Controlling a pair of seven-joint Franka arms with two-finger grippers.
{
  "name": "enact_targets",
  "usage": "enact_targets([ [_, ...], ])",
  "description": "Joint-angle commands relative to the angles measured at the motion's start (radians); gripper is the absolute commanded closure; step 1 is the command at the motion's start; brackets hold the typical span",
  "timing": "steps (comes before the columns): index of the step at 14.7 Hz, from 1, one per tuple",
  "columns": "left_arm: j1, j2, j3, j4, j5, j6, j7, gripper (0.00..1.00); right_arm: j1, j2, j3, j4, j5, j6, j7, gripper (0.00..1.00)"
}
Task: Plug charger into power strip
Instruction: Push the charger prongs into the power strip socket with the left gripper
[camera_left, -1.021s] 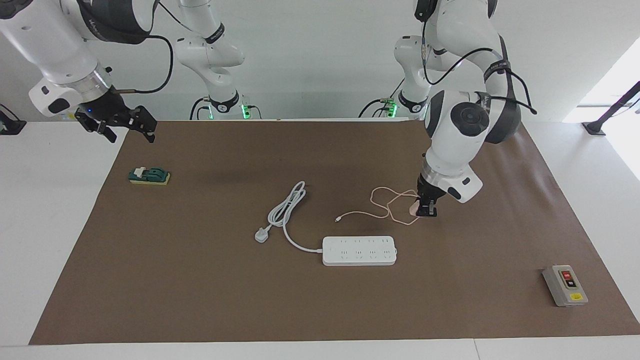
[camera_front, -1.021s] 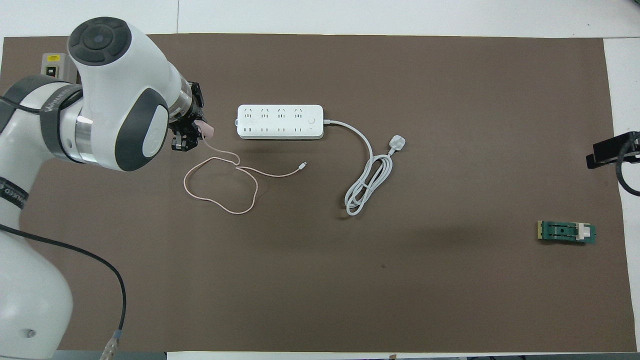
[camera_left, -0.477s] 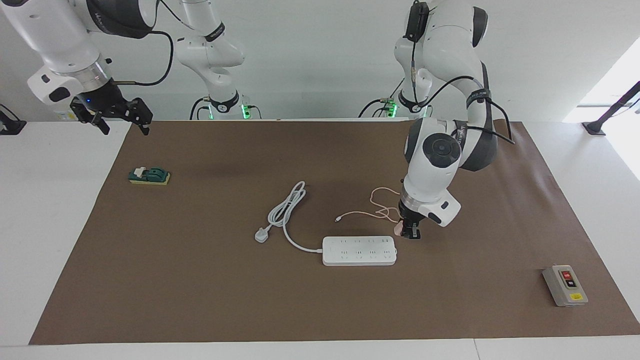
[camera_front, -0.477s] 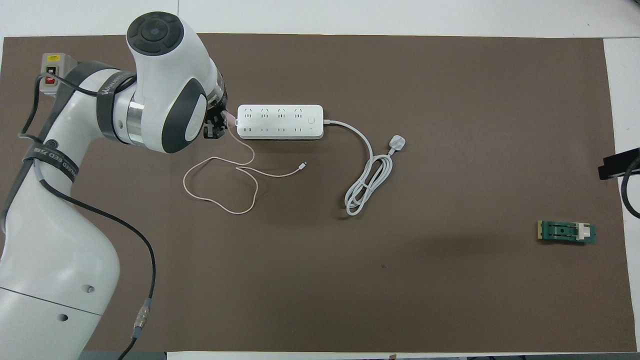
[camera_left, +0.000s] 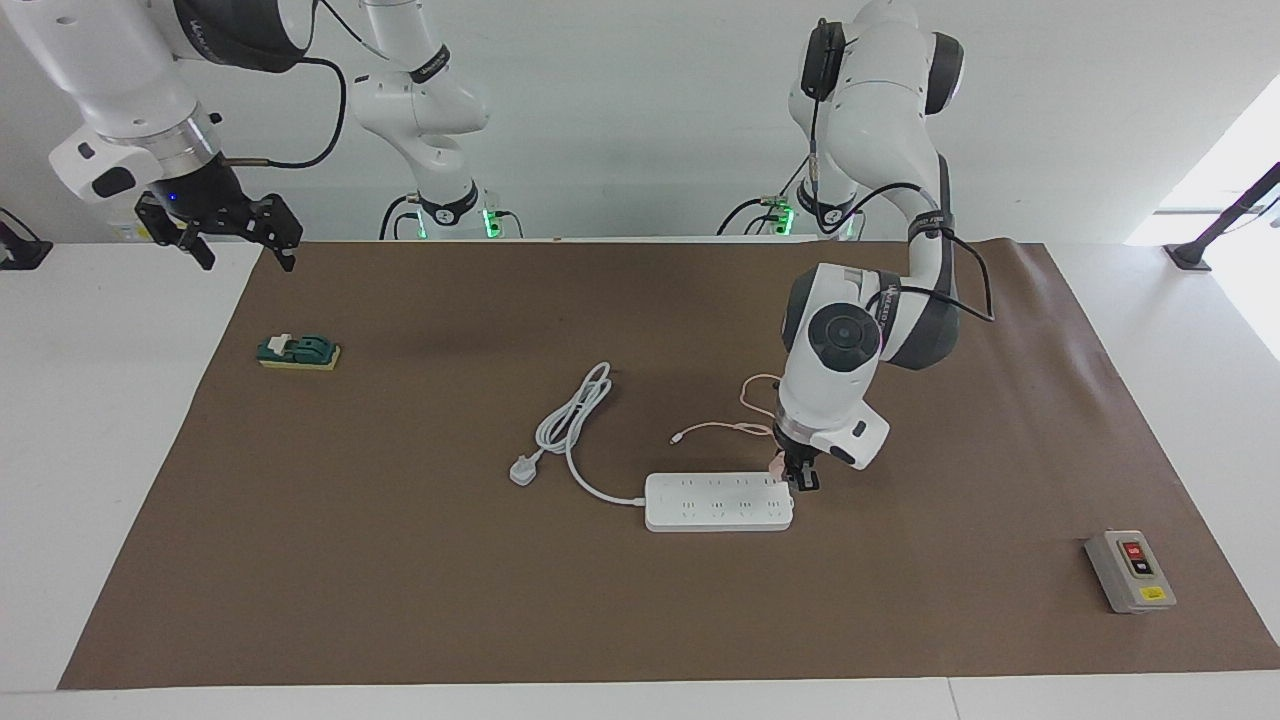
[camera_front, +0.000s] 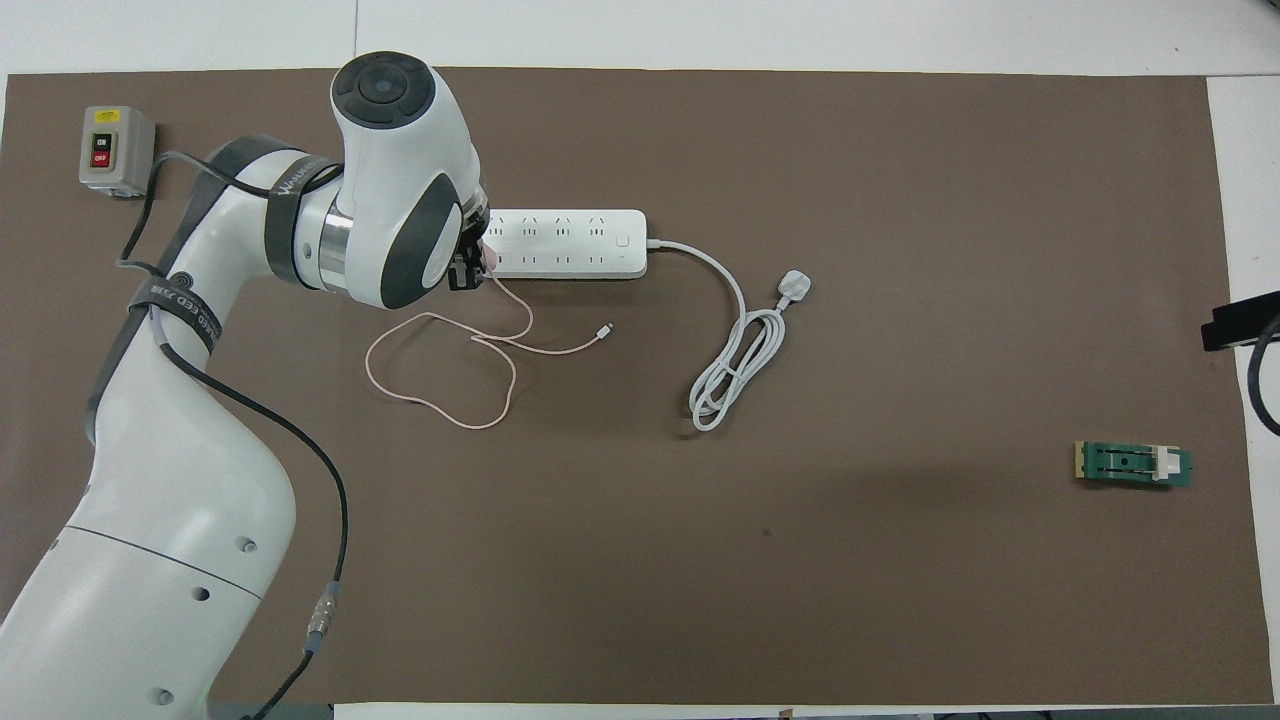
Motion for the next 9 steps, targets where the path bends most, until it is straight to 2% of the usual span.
enact_targets([
  [1, -0.021, 0.022, 0.017, 0.041, 0.02, -0.012, -0.037, 1.0, -0.017, -0.019, 0.012, -0.015, 0.014, -0.009, -0.011, 0.0],
  [3, -0.027, 0.022, 0.017, 0.044, 0.02, -0.013, -0.037, 1.0, -0.017, -0.019, 0.009, -0.015, 0.065, -0.009, -0.011, 0.0],
  [9, -0.039, 0.031, 0.02, 0.051, 0.035, -0.033, -0.044, 1.0, -0.014, -0.02, 0.009, -0.015, 0.065, -0.009, -0.013, 0.0],
])
